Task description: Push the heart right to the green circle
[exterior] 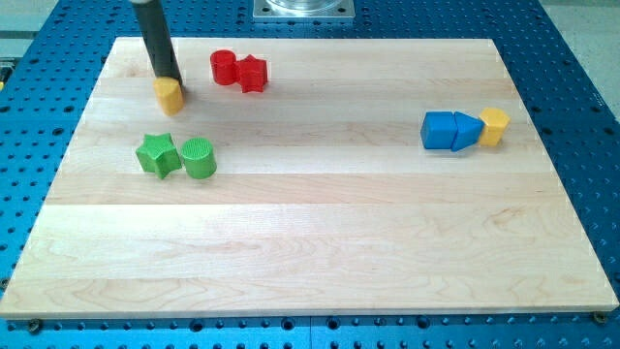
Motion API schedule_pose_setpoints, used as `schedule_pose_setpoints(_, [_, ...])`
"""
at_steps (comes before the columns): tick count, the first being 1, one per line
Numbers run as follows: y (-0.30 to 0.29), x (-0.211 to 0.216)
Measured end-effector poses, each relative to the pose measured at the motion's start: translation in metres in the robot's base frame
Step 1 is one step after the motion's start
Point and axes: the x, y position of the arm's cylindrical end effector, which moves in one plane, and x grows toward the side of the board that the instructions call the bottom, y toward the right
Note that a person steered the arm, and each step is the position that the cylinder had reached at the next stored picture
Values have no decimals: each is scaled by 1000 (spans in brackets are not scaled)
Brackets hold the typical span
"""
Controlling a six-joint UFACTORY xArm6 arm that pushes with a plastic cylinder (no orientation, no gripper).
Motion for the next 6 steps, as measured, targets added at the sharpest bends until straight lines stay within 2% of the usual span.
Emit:
schedule_pose_setpoints(1, [40, 20])
schedule_pose_setpoints(2, [5, -16])
schedule_pose_setpoints(3, [-48, -10])
schedule_pose_setpoints(4, [-10, 39])
schedule_pose_setpoints(5, [98, 75])
schedule_pose_setpoints(6, [96, 52])
